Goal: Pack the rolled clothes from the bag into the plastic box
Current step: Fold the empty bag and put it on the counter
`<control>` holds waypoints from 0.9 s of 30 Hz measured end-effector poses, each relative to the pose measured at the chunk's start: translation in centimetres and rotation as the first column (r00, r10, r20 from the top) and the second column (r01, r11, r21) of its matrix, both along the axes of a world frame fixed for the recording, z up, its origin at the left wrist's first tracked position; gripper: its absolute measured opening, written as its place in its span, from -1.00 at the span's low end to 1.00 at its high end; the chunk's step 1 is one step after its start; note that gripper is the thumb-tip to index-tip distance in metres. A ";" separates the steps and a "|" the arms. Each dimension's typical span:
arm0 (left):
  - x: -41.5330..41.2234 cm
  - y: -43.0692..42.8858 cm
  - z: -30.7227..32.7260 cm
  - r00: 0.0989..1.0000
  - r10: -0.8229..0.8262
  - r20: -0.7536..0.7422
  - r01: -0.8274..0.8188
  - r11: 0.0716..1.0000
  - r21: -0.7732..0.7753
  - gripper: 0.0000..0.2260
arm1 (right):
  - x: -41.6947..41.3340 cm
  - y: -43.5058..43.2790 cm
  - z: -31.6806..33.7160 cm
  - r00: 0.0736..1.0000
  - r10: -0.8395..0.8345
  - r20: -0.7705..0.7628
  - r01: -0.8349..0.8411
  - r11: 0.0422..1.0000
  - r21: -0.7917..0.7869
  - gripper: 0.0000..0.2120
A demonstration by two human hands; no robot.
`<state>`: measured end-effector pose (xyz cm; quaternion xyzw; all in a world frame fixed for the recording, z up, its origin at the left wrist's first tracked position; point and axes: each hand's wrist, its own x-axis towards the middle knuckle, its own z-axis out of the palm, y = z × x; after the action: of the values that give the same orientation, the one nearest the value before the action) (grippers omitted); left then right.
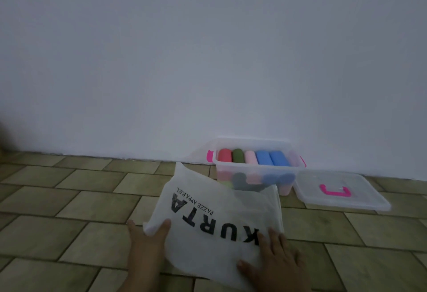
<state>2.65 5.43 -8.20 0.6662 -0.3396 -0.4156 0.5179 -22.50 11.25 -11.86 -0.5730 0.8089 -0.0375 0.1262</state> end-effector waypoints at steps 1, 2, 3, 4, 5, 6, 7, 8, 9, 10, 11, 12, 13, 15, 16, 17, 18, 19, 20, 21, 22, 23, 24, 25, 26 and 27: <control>-0.6 -0.2 0.3 0.992 0.027 -0.125 -0.032 0.999 -0.041 -0.10 | 0.0 0.0 -0.1 1.000 0.004 0.000 -0.004 1.000 -0.003 0.08; -1.3 -0.2 0.9 0.973 0.066 -0.220 -0.085 0.993 -0.078 -0.12 | 0.0 0.0 0.0 1.000 0.004 0.007 -0.004 1.000 -0.003 0.09; -2.2 -0.2 1.4 0.968 0.076 -0.238 -0.112 0.984 -0.139 -0.16 | 0.0 0.0 0.0 1.000 0.002 0.011 -0.002 1.000 0.005 0.10; -3.4 0.0 1.8 0.983 0.066 -0.171 -0.106 0.965 -0.238 -0.19 | 0.1 0.0 0.1 1.000 0.001 0.024 -0.002 1.000 0.013 0.10; -4.9 0.4 2.3 0.999 0.014 -0.030 -0.024 0.930 -0.368 -0.23 | 0.2 0.0 0.3 0.999 0.007 0.033 -0.007 1.000 0.015 0.09; -6.5 1.0 2.6 0.985 -0.066 0.161 0.136 0.869 -0.476 -0.26 | 0.0 0.1 0.4 0.999 0.021 0.031 -0.022 1.000 0.015 0.04; -8.3 1.9 2.8 0.910 -0.169 0.377 0.356 0.786 -0.506 -0.26 | -0.2 0.3 0.9 0.997 0.052 0.050 -0.052 0.999 0.004 -0.02; -9.9 2.7 2.6 0.766 -0.234 0.599 0.564 0.690 -0.453 -0.25 | -0.3 0.5 1.3 0.985 0.072 0.157 -0.066 0.997 -0.044 -0.11; -11.2 3.3 2.1 0.568 -0.211 0.796 0.709 0.616 -0.343 -0.25 | -0.7 1.0 2.3 0.943 0.078 0.323 -0.028 0.987 -0.157 -0.18; -12.1 3.7 0.8 0.387 -0.114 0.915 0.795 0.544 -0.268 -0.31 | -1.2 1.4 3.1 0.875 0.117 0.469 0.035 0.952 -0.303 -0.22; -12.7 4.0 -0.2 0.244 -0.074 0.967 0.845 0.505 -0.175 -0.45 | -1.9 1.8 4.0 0.839 0.148 0.524 0.090 0.911 -0.402 -0.17; -13.1 4.2 -0.7 0.135 -0.067 0.989 0.857 0.509 -0.083 -0.62 | -2.4 2.0 4.5 0.840 0.196 0.507 0.089 0.871 -0.484 -0.02; -13.2 4.6 -0.6 0.072 -0.138 0.988 0.854 0.521 0.011 -0.66 | -2.6 2.4 4.9 0.867 0.242 0.435 0.003 0.871 -0.491 0.10; -12.5 5.1 -1.2 -0.076 -0.250 0.965 0.846 0.496 0.195 -0.68 | -1.9 2.6 4.2 0.914 0.325 0.242 -0.179 0.860 -0.478 -0.02; -11.6 4.9 -1.2 -0.115 -0.241 0.964 0.838 0.498 0.225 -0.73 | -1.6 2.6 3.2 0.934 0.305 0.186 -0.212 0.892 -0.399 -0.11; -10.6 4.5 -1.3 -0.042 -0.268 0.962 0.863 0.475 0.170 -0.74 | -1.6 2.4 2.2 0.956 0.259 0.141 -0.213 0.937 -0.275 -0.17; -9.5 3.9 -1.1 0.050 -0.378 0.924 0.897 0.423 0.125 -0.74 | -1.6 2.3 1.1 0.964 0.244 0.109 -0.225 0.961 -0.159 -0.23; -8.2 2.9 -0.9 0.196 -0.487 0.851 0.913 0.407 0.022 -0.77 | -1.7 2.1 0.8 0.965 0.252 0.070 -0.245 0.965 -0.095 -0.30; -7.3 1.9 0.0 0.414 -0.527 0.743 0.857 0.500 -0.123 -0.80 | -1.7 1.9 0.9 0.959 0.278 0.056 -0.276 0.960 -0.054 -0.35; -6.6 0.4 0.8 0.663 -0.455 0.594 0.693 0.673 -0.258 -0.82 | -1.7 1.5 1.1 0.940 0.336 0.060 -0.336 0.942 -0.012 -0.36; -6.6 -1.0 1.8 0.823 -0.333 0.460 0.494 0.819 -0.292 -0.86 | -1.5 0.9 1.1 0.905 0.420 0.068 -0.420 0.907 -0.008 -0.35; -6.7 -2.3 3.1 0.890 -0.305 0.337 0.382 0.905 -0.188 -0.84 | -1.0 0.5 1.1 0.868 0.489 0.081 -0.489 0.872 -0.019 -0.34; -6.7 -3.3 4.0 0.908 -0.368 0.201 0.386 0.920 -0.062 -0.68 | -0.3 0.5 0.9 0.827 0.556 0.079 -0.554 0.831 -0.056 -0.36; -7.1 -4.2 4.6 0.874 -0.481 0.061 0.477 0.876 0.078 -0.53 | 0.4 0.3 1.0 0.788 0.609 0.091 -0.604 0.793 -0.078 -0.41; -7.8 -4.6 5.4 0.828 -0.560 -0.029 0.555 0.811 0.184 -0.44 | 0.6 0.5 1.1 0.768 0.633 0.103 -0.629 0.774 -0.067 -0.47; -8.7 -5.0 5.7 0.788 -0.616 0.023 0.594 0.769 0.235 -0.40 | 0.8 0.2 1.3 0.763 0.634 0.124 -0.626 0.773 -0.099 -0.51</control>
<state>-6.08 0.44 -2.45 0.5931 -0.5141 -0.5608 0.2636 -21.69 11.47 -10.58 -0.8098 0.5564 -0.0567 0.1771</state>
